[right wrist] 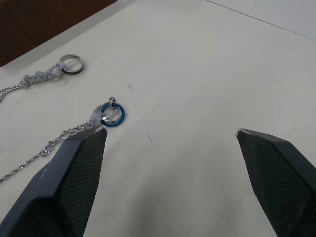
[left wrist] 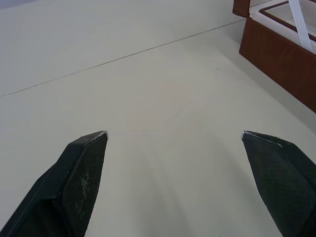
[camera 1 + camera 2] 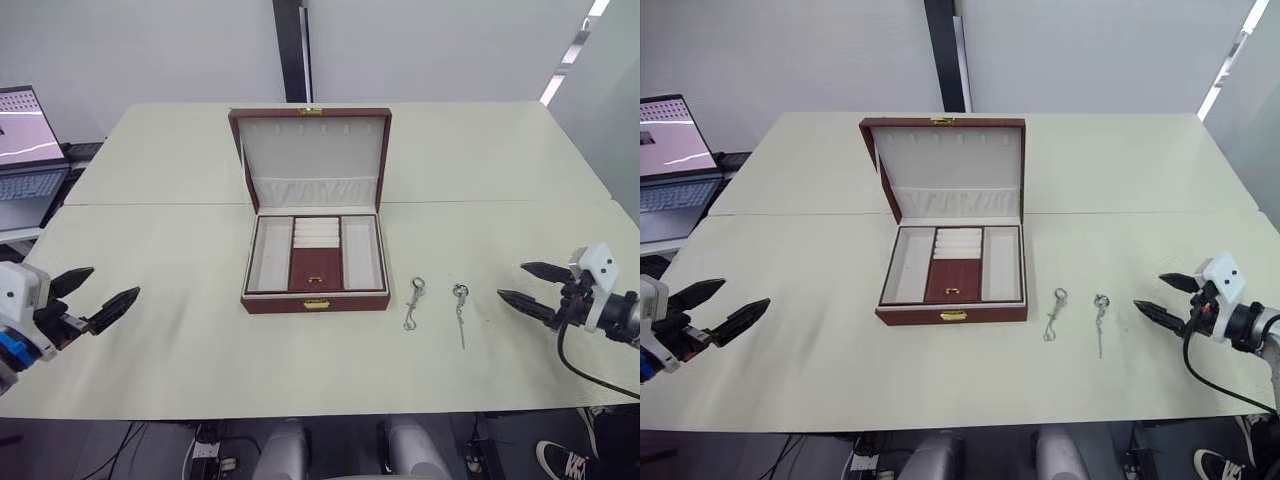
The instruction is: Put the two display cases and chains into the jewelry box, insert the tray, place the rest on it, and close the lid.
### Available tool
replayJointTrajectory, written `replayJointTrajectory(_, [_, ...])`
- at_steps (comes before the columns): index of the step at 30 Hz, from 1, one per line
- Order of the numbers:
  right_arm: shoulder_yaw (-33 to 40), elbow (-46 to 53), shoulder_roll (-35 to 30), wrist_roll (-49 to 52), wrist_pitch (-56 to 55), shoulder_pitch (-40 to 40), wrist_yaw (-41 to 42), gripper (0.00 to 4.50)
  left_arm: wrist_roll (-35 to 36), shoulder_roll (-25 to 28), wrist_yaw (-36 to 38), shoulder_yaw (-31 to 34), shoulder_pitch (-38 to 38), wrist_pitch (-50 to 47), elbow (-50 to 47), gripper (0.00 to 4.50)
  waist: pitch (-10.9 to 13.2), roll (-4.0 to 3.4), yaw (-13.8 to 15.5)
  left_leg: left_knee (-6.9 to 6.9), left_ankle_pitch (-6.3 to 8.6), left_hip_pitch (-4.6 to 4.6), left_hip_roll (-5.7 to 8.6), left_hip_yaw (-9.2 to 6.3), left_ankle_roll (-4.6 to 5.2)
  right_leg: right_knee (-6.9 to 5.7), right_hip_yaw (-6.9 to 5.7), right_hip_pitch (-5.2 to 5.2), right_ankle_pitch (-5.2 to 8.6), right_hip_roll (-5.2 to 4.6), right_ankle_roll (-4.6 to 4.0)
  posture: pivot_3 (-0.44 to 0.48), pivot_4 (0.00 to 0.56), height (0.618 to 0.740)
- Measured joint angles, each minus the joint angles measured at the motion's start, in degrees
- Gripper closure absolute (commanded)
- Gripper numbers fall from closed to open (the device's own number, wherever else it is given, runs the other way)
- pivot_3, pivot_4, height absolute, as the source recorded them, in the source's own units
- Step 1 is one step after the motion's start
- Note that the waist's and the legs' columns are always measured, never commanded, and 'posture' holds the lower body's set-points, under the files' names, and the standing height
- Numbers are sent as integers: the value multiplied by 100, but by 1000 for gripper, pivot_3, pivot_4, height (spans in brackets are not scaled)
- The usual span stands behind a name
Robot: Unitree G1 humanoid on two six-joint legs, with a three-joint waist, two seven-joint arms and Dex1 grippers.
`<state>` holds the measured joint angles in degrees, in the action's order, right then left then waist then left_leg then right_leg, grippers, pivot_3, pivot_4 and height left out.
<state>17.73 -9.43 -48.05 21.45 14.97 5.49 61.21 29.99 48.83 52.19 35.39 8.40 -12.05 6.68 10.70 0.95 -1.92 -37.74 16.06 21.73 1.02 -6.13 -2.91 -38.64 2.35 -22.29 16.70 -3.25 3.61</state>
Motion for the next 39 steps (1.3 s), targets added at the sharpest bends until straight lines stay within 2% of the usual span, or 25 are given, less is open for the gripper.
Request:
replayJointTrajectory(15, [38,0,-2,1,-121,-33,-146,48,-123,2,73,3,-104,28,255,0,0,0,8,0,0,0,-1,-1,0,-1,-1,1,0,-1,0,0,150,740])
replayJointTrajectory(22, [229,712,196,377,385,-267,-416,48,-70,-48,196,-37,20,-30,-429,0,0,1,11,-2,0,1,-41,0,-1,-2,-1,2,0,0,0,0,150,740])
replayJointTrajectory(26, [261,1498,496,695,778,-444,-802,48,63,-89,354,-434,-32,-168,-1242,0,-1,0,13,-2,0,1,-41,2,-1,-2,0,2,0,2,0,0,150,740])
replayJointTrajectory(31, [63,2515,1131,839,1187,-891,-1486,48,211,-172,505,-1224,-194,-448,-2143,0,-1,0,18,-4,0,1,-45,4,-1,-7,2,2,-1,7,0,0,150,740])
replayJointTrajectory(39, [-423,3392,1645,422,1386,-1458,-2561,48,348,-327,773,-2494,-875,-671,-2955,0,-1,-1,10,-4,0,-1,-47,4,-1,-9,2,1,0,15,0,0,150,740])
